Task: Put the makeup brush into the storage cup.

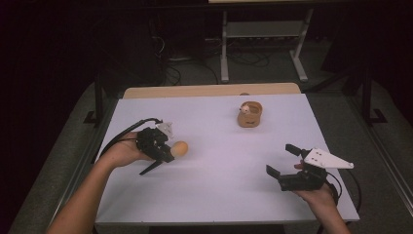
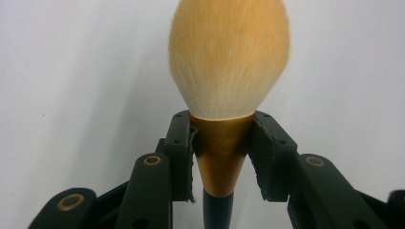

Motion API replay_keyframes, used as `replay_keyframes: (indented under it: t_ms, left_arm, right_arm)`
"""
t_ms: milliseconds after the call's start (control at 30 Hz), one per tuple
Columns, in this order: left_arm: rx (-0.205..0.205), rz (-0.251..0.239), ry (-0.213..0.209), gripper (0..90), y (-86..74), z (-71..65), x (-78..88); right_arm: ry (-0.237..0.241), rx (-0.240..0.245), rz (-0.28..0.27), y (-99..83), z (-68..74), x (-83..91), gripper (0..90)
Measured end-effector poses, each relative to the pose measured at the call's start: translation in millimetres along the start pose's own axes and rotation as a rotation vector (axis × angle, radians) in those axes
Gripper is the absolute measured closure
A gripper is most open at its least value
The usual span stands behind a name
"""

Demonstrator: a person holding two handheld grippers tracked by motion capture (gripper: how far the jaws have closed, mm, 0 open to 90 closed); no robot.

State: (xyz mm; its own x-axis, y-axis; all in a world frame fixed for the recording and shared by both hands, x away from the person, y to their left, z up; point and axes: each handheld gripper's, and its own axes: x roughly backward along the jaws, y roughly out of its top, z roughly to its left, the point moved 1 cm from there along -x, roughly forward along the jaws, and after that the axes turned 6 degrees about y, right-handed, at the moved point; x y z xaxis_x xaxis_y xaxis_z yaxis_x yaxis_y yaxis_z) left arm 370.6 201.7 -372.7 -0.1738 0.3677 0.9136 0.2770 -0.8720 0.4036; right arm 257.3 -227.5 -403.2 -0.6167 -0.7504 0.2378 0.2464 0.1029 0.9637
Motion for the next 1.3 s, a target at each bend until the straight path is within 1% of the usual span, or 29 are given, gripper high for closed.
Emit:
replay_keyframes:
  t_ms: [67, 133, 233, 267, 300, 333, 367, 400, 433, 533, 567, 600, 667, 700, 767, 833, 933, 967, 1000, 1033, 1067, 1100, 1200, 1300]
  left_arm:
    - [0.011, -0.016, 0.006, 62.9, -2.2, -0.4, 0.3]
    - [0.034, -0.035, 0.022, 62.9, -4.5, -0.9, 0.6]
    - [0.043, -0.047, 0.035, 62.9, -6.0, -1.3, 2.1]
    - [0.049, -0.061, 0.034, 62.9, -6.4, -1.5, 2.9]
    - [0.049, -0.061, 0.034, 63.0, -6.4, -1.5, 2.9]
    - [0.059, -0.081, 0.041, 63.0, -6.8, -2.1, 5.3]
    - [0.083, -0.112, 0.042, 63.0, -7.1, -3.0, 6.7]
    - [0.093, -0.127, 0.038, 63.0, -7.6, -3.5, 8.1]
    - [0.093, -0.127, 0.038, 63.0, -7.6, -3.5, 8.1]
    - [0.136, -0.185, 0.042, 63.0, -8.3, -3.3, 13.2]
    - [0.136, -0.185, 0.042, 63.0, -8.3, -3.3, 13.2]
    - [0.147, -0.212, 0.04, 63.0, -8.3, -3.4, 15.8]
    - [0.163, -0.245, 0.042, 63.0, -7.9, -4.2, 18.1]
    - [0.161, -0.257, 0.048, 63.0, -7.9, -4.1, 19.7]
    - [0.177, -0.289, 0.047, 63.0, -7.6, -4.8, 21.9]
    - [0.185, -0.318, 0.05, 63.0, -7.5, -5.5, 23.4]
    - [0.189, -0.346, 0.053, 63.0, -6.4, -7.2, 24.7]
    - [0.182, -0.356, 0.057, 63.0, -5.9, -7.6, 25.3]
    - [0.193, -0.369, 0.052, 63.0, -5.2, -8.9, 25.3]
    - [0.186, -0.37, 0.05, 63.0, -4.8, -9.3, 25.6]
    - [0.189, -0.378, 0.048, 63.0, -4.3, -10.1, 25.2]
    - [0.18, -0.375, 0.051, 63.1, -4.1, -9.8, 25.3]
    - [0.183, -0.404, 0.042, 63.0, -3.7, -10.6, 25.8]
    - [0.192, -0.427, 0.043, 63.0, -3.3, -11.0, 25.8]
  right_arm:
    - [0.0, 0.0, 0.0, 0.0, 0.0, 0.0, 0.0]
    - [0.0, 0.001, 0.0, 0.0, -0.2, -0.1, 0.0]
    - [0.0, 0.003, -0.001, 0.1, 0.0, -0.3, 0.0]
    - [0.0, 0.005, -0.001, 0.1, -0.1, -0.4, 0.0]
    - [0.0, 0.005, -0.001, 0.1, -0.1, -0.4, 0.0]
    - [0.0, 0.003, -0.001, 0.1, -0.1, -0.5, 0.0]
    - [0.0, 0.003, -0.002, 0.2, -0.2, -0.4, 0.0]
    - [0.0, 0.003, -0.002, 0.2, -0.2, -0.4, 0.0]
    - [0.0, 0.003, -0.002, 0.2, -0.2, -0.4, 0.0]
    - [0.0, 0.01, -0.002, 0.2, -0.3, -0.7, 0.0]
    - [0.0, 0.01, -0.002, 0.2, -0.3, -0.7, 0.0]
    - [0.0, 0.012, -0.001, 0.2, -0.3, -0.7, 0.0]
    - [0.0, 0.007, -0.004, 0.3, -0.4, -0.7, 0.0]
    - [0.0, 0.008, -0.003, 0.3, -0.5, -0.6, 0.0]
    - [0.0, 0.008, -0.003, 0.3, -0.4, -0.7, 0.0]
    - [0.001, 0.011, -0.003, 0.4, -0.3, -0.6, 0.0]
    - [0.001, 0.009, -0.004, 0.3, -0.4, -0.6, 0.0]
    - [0.001, 0.008, -0.004, 0.3, -0.5, -0.5, 0.0]
    - [0.001, 0.008, -0.004, 0.4, -0.4, -0.4, 0.0]
    - [0.001, 0.01, -0.005, 0.4, -0.5, -0.4, 0.0]
    - [0.001, 0.009, -0.004, 0.4, -0.5, -0.3, 0.0]
    - [0.0, 0.007, -0.005, 0.4, -0.4, -0.1, 0.0]
    - [0.001, 0.002, -0.003, 0.6, -0.1, 0.5, 0.0]
    - [0.001, -0.001, -0.003, 0.6, 0.0, 0.8, 0.0]
